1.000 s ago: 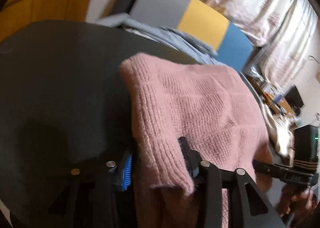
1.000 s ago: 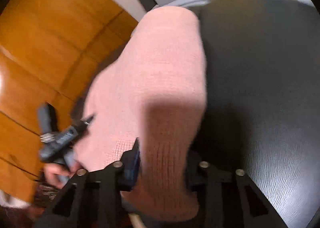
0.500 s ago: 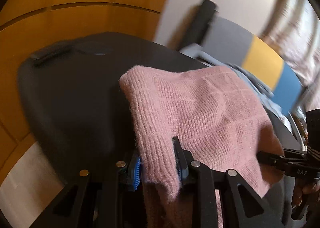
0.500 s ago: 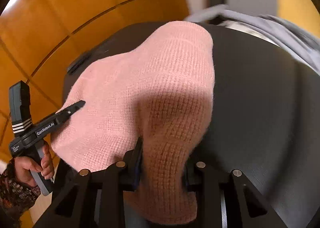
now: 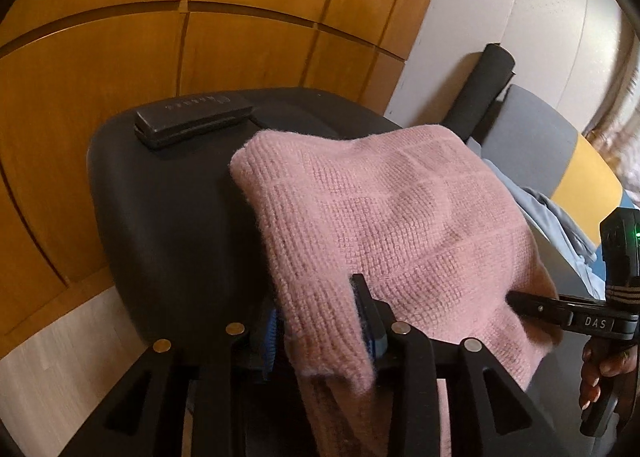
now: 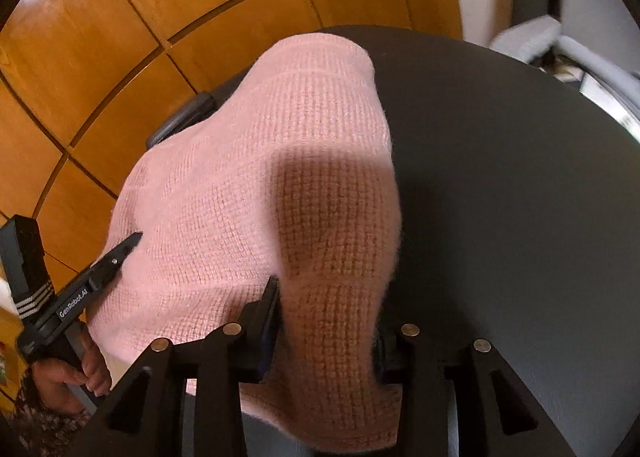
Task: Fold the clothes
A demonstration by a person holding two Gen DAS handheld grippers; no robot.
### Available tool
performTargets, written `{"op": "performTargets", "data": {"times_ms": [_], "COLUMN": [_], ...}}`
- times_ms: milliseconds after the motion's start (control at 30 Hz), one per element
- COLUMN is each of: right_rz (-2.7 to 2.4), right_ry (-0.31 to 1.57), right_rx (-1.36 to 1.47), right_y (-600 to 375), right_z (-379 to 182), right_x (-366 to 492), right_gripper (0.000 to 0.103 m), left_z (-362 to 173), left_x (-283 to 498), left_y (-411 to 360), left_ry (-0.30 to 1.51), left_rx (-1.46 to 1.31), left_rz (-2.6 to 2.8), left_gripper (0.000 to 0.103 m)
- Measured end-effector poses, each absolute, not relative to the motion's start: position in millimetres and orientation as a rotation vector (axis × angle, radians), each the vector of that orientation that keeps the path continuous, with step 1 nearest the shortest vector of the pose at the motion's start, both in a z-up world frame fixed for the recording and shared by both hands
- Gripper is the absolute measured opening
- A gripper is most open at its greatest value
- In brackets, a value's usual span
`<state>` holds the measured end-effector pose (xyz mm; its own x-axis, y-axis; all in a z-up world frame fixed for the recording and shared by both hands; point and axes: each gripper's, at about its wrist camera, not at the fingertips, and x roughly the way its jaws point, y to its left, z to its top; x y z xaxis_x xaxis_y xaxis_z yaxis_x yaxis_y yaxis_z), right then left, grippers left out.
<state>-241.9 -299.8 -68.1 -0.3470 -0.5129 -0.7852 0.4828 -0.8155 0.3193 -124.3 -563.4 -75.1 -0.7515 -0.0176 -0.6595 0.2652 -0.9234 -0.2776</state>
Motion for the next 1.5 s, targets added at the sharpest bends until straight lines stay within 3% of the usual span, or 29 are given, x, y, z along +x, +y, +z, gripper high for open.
{"op": "performTargets", "data": {"times_ms": [300, 467, 633, 700, 867, 933, 1167, 1300, 1500], "right_rz": [-2.186, -2.23, -2.326, -2.378, -2.437, -2.45, -2.499, -2.508, -2.507], "right_ry": [0.017, 0.089, 0.078, 0.06, 0.065, 0.132, 0.35, 0.327, 0.26], "right_rx": [1.253, 1.21, 1.191, 1.175, 1.081, 1.044, 0.951, 1.02, 1.071], "right_y": [-343, -354, -340, -328, -313, -319, -337, -339, -324], "right_z": [-67, -66, -60, -54, -45, -47, -49, -59, -74], "right_x": [-286, -284, -262, -240, -194, -190, -204, -222, -224], "right_gripper": [0.044, 0.049, 0.075, 0.081, 0.083, 0.084, 0.085, 0.085, 0.085], "left_z": [-79, -81, -69, -63, -57, -60, -78, -81, -84], "left_x": [-158, -151, -121, -101, -81, -76, -67, -64, -71], "left_y": [-593, -590, -584, -574, -524, -509, -477, -461, -447], "left_ry": [0.491, 0.497, 0.649, 0.619, 0.494, 0.488, 0.446, 0.388, 0.301], "left_rx": [0.994, 0.931, 0.938, 0.91, 0.872, 0.892, 0.927, 0.902, 0.933], "left_rz": [-2.723, -2.691, -2.588, -2.552, -2.529, -2.551, -2.546, -2.502, -2.473], "left_gripper": [0.039, 0.047, 0.047, 0.047, 0.049, 0.055, 0.055, 0.057, 0.072]}}
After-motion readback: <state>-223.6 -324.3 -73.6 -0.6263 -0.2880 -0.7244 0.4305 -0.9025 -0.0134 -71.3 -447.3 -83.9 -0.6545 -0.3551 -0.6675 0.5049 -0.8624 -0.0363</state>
